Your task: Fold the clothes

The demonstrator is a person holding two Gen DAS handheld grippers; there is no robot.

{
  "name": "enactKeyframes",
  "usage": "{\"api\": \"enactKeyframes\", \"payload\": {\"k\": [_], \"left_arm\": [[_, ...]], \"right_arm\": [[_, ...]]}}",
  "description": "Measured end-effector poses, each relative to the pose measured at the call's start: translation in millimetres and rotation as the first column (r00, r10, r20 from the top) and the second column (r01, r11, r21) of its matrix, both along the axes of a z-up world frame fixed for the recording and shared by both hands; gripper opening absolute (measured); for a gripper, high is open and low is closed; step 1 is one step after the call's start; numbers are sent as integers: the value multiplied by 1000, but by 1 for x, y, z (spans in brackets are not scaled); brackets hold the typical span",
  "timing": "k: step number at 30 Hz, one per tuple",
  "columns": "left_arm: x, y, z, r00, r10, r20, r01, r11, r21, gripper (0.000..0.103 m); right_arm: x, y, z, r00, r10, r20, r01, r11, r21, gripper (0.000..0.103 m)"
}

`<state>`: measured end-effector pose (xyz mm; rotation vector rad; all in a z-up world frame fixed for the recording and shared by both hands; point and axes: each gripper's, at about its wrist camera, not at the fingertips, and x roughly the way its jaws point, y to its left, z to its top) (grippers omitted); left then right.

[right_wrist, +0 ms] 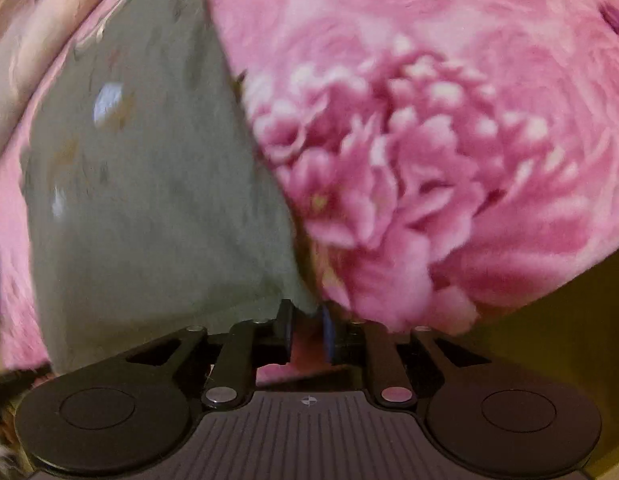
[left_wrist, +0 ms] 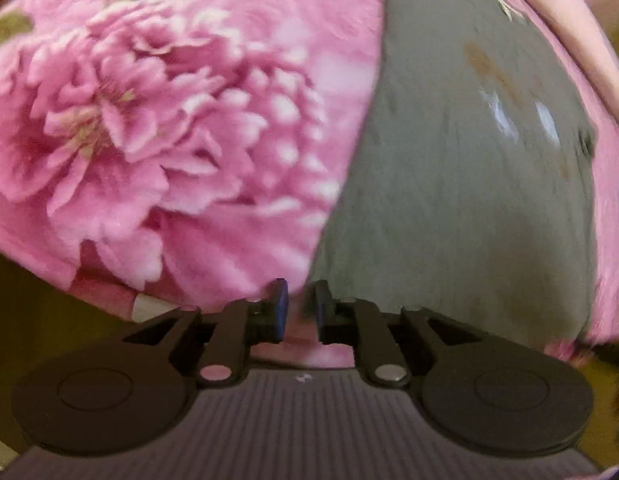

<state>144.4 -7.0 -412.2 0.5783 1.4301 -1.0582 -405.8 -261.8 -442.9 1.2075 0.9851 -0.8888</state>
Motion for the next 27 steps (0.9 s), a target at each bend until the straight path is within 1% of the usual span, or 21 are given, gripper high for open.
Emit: {"api": "enactKeyframes", "payload": {"k": [1,2,3,5,6,8,9,10,12,13,14,15,16,17,18,20,22,23,25,26,27], "left_arm": [[-8,2,6,999,-34,41,34,999,6,12],[-17,5,15,994,-72,86,73,997,-8,13],[-30,7,27,983,-123,138,130,991,-42,16],[-65,4,32,935,-281,216,306,948,-93,31],[-84,1,32,898,-360,252,396,912,-110,38],[-121,-5,32,800,-502,328,566,814,-134,42],[-140,-7,33,740,-564,367,643,753,-140,43],[-159,-10,33,673,-619,405,715,685,-142,43],[-188,-6,21,510,-715,478,838,537,-91,43],[-198,-2,14,432,-747,506,882,466,-67,41],[-204,0,6,371,-769,520,912,407,-49,39],[-207,-1,0,334,-786,520,929,369,-39,37],[-209,-3,-3,315,-800,511,937,348,-33,22],[-208,-6,-3,320,-806,498,936,350,-36,1],[-201,-12,-2,348,-802,485,927,372,-51,1],[-183,-28,6,468,-768,437,876,467,-117,0],[-166,-46,12,583,-713,389,807,563,-177,0],[-158,-56,13,631,-685,364,771,604,-201,0],[-144,-73,13,705,-633,320,706,670,-231,0],[-140,-79,11,722,-618,312,689,687,-232,0],[-137,-83,8,730,-609,309,679,698,-228,0]], "right_arm": [[6,5,6,998,41,-40,-42,999,-32,16],[13,11,14,991,92,-96,-99,992,-72,32],[20,18,23,978,143,-152,-162,980,-116,58],[36,39,40,934,268,-236,-324,914,-245,63],[49,51,44,897,353,-265,-424,856,-295,63],[73,77,51,795,504,-337,-605,702,-376,63],[83,91,49,727,572,-380,-687,605,-402,63],[91,104,45,654,627,-424,-755,506,-417,63],[106,125,27,510,699,-501,-853,337,-398,63],[110,131,18,459,715,-528,-878,274,-392,63],[113,135,12,423,721,-549,-892,227,-390,63],[115,138,6,392,730,-559,-904,192,-382,63],[118,138,0,371,739,-562,-911,173,-374,62],[119,136,-3,360,749,-556,-915,168,-367,40],[120,131,-2,365,762,-534,-914,183,-363,15],[119,113,5,438,765,-471,-884,271,-381,13],[116,89,13,546,741,-390,-823,388,-414,13],[115,78,16,593,726,-350,-791,444,-421,13],[112,51,18,684,686,-249,-715,564,-412,13],[111,39,18,725,657,-208,-675,617,-405,13],[111,32,17,753,630,-189,-646,651,-399,13]]}}
